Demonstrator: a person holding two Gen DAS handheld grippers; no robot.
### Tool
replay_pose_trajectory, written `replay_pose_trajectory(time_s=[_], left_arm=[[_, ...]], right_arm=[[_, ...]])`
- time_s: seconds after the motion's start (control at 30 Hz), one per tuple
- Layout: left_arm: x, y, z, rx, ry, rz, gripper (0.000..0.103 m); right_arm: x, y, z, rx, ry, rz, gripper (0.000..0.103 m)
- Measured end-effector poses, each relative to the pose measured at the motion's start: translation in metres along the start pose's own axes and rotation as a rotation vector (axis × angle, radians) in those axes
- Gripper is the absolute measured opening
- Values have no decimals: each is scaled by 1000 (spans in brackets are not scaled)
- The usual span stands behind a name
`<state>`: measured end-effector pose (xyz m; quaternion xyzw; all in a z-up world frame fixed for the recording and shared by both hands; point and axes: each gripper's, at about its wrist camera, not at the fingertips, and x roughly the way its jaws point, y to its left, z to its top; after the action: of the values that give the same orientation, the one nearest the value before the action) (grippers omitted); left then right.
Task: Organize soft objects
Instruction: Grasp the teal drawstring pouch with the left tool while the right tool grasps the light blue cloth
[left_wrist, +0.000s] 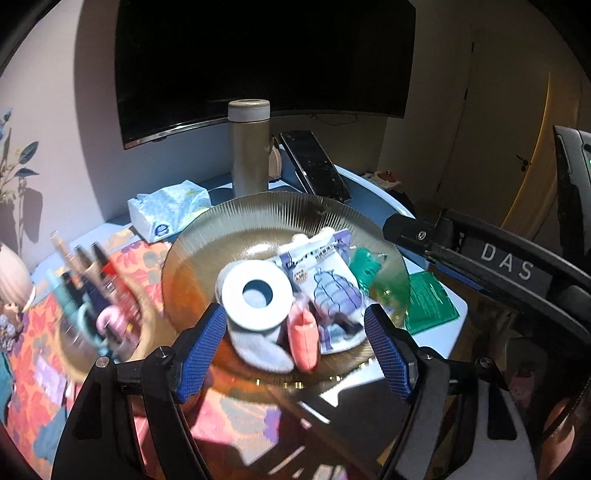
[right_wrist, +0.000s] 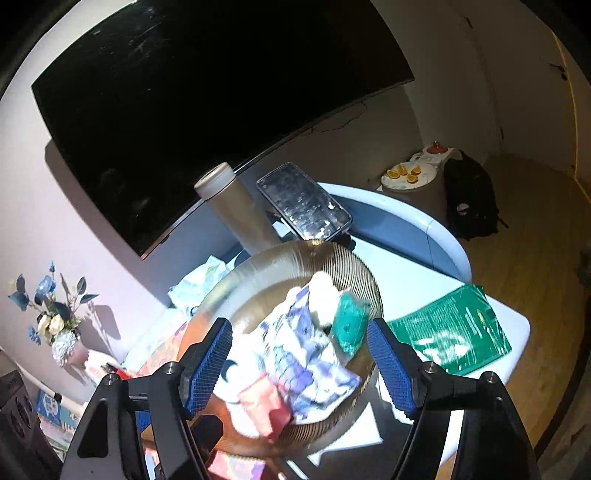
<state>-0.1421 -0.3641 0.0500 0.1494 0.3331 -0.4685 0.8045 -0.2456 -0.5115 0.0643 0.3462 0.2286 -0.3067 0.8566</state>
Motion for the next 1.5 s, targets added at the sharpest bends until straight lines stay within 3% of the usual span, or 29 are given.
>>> replay_pose_trajectory(time_s=[0.3, 0.5, 0.67, 0.9, 1.07, 1.2, 1.3, 1.37, 1.5], left_arm=[[-45, 22, -33, -35, -5, 30, 76], [-81, 73, -63, -121, -9, 81, 76], [-113, 135, -91, -204, -18, 186, 76], [-143, 237, -137, -343, 4, 364, 76], [-145, 315, -178, -452, 93, 485, 76], [-142, 367, -190, -445, 143, 551, 76], [-142, 407, -190, -465, 137, 560, 76], [-140, 436, -185, -495, 121, 525, 76], [-118, 471, -171, -503, 109, 459, 77]], right_arm=[[-26, 25, -43, -38, 39, 42, 74], [-38, 59, -81, -75, 64, 128, 74], [-33, 106, -119, -161, 113, 204, 74], [2, 179, -185, -337, 306, 301, 76], [28, 218, -221, -470, 419, 311, 76], [50, 239, -250, -608, 468, 282, 76], [73, 243, -267, -663, 534, 266, 77], [73, 248, -269, -700, 502, 263, 79], [83, 265, -274, -754, 527, 324, 85]])
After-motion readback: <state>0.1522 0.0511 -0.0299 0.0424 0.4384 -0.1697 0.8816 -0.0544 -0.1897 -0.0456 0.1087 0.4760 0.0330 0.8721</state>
